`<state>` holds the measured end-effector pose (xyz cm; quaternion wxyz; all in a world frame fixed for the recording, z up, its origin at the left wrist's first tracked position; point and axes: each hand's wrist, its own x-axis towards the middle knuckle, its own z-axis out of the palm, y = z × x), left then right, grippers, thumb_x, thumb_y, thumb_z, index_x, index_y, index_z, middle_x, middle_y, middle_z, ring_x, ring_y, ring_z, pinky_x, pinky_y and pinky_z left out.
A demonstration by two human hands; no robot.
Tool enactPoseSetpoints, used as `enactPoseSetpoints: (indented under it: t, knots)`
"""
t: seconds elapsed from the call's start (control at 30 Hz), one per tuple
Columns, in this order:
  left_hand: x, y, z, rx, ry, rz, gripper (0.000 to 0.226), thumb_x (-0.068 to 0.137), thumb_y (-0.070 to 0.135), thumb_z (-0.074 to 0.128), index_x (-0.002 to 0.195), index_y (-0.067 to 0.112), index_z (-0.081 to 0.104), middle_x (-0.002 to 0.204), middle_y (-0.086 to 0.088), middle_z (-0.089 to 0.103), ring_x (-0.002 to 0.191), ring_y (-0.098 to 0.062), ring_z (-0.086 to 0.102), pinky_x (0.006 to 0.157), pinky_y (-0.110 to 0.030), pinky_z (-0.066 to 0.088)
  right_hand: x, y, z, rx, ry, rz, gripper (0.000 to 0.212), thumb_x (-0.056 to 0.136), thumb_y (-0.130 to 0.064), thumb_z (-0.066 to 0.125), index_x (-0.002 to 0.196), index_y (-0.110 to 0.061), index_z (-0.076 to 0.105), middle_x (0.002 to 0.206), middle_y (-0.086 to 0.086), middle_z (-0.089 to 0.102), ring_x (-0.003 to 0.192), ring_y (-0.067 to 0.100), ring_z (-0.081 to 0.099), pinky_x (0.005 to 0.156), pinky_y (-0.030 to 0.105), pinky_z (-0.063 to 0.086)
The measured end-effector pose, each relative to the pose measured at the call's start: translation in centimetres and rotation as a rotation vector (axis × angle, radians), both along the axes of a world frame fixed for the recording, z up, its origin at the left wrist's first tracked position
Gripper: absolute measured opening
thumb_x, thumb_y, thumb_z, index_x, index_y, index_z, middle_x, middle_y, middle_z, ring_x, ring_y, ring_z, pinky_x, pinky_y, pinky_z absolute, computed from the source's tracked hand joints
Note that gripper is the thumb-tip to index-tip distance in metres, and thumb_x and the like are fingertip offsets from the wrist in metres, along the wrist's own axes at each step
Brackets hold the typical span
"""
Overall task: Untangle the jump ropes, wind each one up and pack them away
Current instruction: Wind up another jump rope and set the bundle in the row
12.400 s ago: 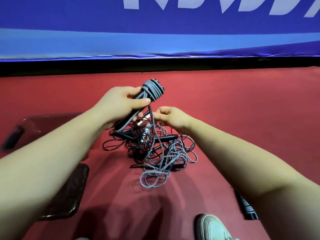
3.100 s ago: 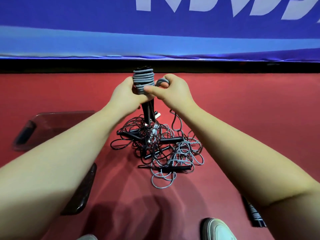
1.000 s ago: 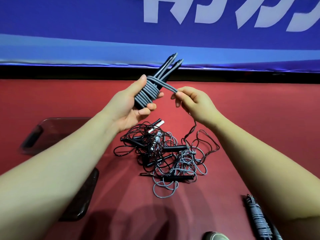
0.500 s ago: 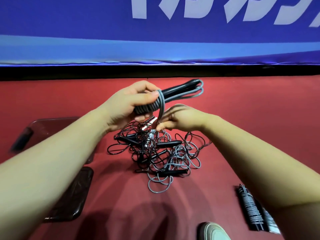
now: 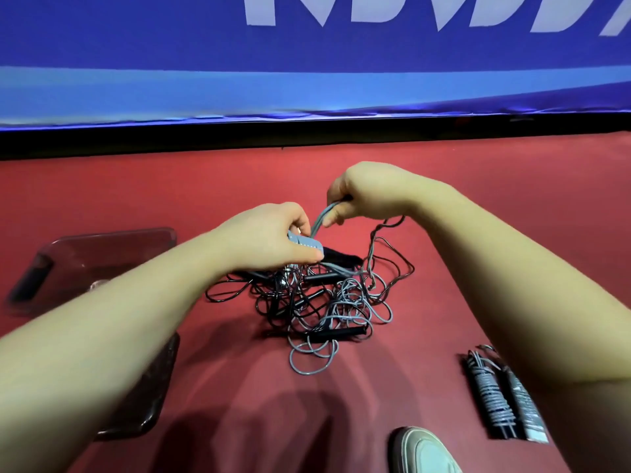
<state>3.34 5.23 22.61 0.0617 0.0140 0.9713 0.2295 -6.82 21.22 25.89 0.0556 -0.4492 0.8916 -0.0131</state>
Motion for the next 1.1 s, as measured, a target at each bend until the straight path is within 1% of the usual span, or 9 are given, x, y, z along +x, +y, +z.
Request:
enactPoseSetpoints:
  t: [0.1,0.2,0.27,0.4,0.5,0.6,0.7,0.9,1.1]
  knots:
    - [-0.6,-0.2,-1.1,0.002,0.050,0.093,0.050,0.080,0.054,0.062,0.121,0.026,0.057,0.107,0.010,0.059,0.101,-0.017,0.058,0.089,-0.033,0.046,1.3,-1.0,-0.1,-0.036,0.031,0.013,0.032,0.090,-0.043,0.055,0.097,-0.015,0.070,0.089,0.004,0.067,0.082,0.021,0.055,0.067,0.029,0.041]
    - [-0.8,-1.1,-1.2,0.287,0.170,0.190,0.032,0.087,0.038,0.063,0.117,0.026,0.065,0.094,0.010,0.066,0.079,-0.006,0.059,0.072,-0.024,0.045,1.8,-1.0,0.0,-0.169,0.041,-0.069,0.036,0.096,-0.039,0.047,0.100,-0.010,0.068,0.091,0.009,0.067,0.085,0.025,0.057,0.073,0.034,0.046]
    - [-1.0,-2.2,-1.2,0.405,0.249,0.242,0.027,0.089,0.030,0.062,0.116,0.026,0.066,0.080,0.018,0.061,0.063,0.004,0.049,0.062,-0.020,0.039,2.0,-1.0,-0.2,-0.309,-0.087,-0.143,0.036,0.098,-0.034,0.043,0.091,-0.006,0.064,0.077,0.007,0.058,0.068,0.021,0.050,0.061,0.030,0.039]
    - [-1.1,-3.8,-1.8,0.489,0.360,0.326,0.026,0.090,0.027,0.062,0.115,0.029,0.066,0.082,0.014,0.060,0.064,-0.002,0.048,0.067,-0.023,0.041,2.9,-1.3,-1.5,-0.588,-0.474,-0.213,0.026,0.099,-0.025,0.042,0.086,-0.020,0.063,0.063,-0.004,0.048,0.053,0.012,0.040,0.052,0.024,0.033]
    - [-0.9,-3.5,-1.8,0.768,0.343,0.383,0.019,0.092,0.020,0.058,0.106,0.030,0.066,0.078,0.004,0.060,0.056,-0.014,0.047,0.043,-0.017,0.037,3.6,-2.5,-4.0,-0.660,-0.531,-0.171,0.020,0.099,-0.019,0.042,0.091,-0.021,0.060,0.063,-0.008,0.048,0.052,0.007,0.040,0.053,0.021,0.033]
    - [-0.5,-3.2,-1.1,1.156,0.217,0.414,0.020,0.093,0.019,0.054,0.101,0.030,0.068,0.086,-0.004,0.061,0.053,-0.017,0.049,0.036,-0.017,0.034,3.4,-3.3,-6.6,-0.774,-0.285,-0.139,0.022,0.097,-0.012,0.046,0.112,-0.013,0.062,0.079,-0.005,0.056,0.062,-0.006,0.045,0.064,0.015,0.036]
    - [-0.4,-2.9,-0.6,1.348,0.132,0.333,0.022,0.093,0.022,0.051,0.106,0.030,0.066,0.093,-0.007,0.061,0.055,-0.018,0.051,0.037,-0.018,0.035,2.9,-3.4,-7.8,-1.079,0.008,-0.116,0.025,0.092,-0.009,0.050,0.111,-0.004,0.064,0.099,0.001,0.061,0.088,-0.007,0.046,0.085,0.007,0.034]
    - [-0.6,-1.8,0.1,1.509,0.121,0.411,0.020,0.097,0.027,0.044,0.097,0.026,0.064,0.082,-0.011,0.062,0.052,-0.017,0.049,0.036,-0.016,0.033,4.3,-5.0,-7.3,-1.231,-0.258,-0.169,0.031,0.095,-0.011,0.044,0.121,-0.012,0.060,0.085,-0.023,0.059,0.072,-0.007,0.047,0.079,0.025,0.040]
    - [-0.3,-1.7,-0.3,1.573,0.096,0.453,0.017,0.096,0.028,0.046,0.096,0.025,0.063,0.089,-0.008,0.060,0.053,-0.017,0.048,0.035,-0.016,0.032,3.9,-4.5,-8.0,-1.143,-0.201,-0.106,0.034,0.093,-0.016,0.043,0.121,-0.011,0.061,0.081,-0.022,0.056,0.071,-0.008,0.049,0.078,0.018,0.038]
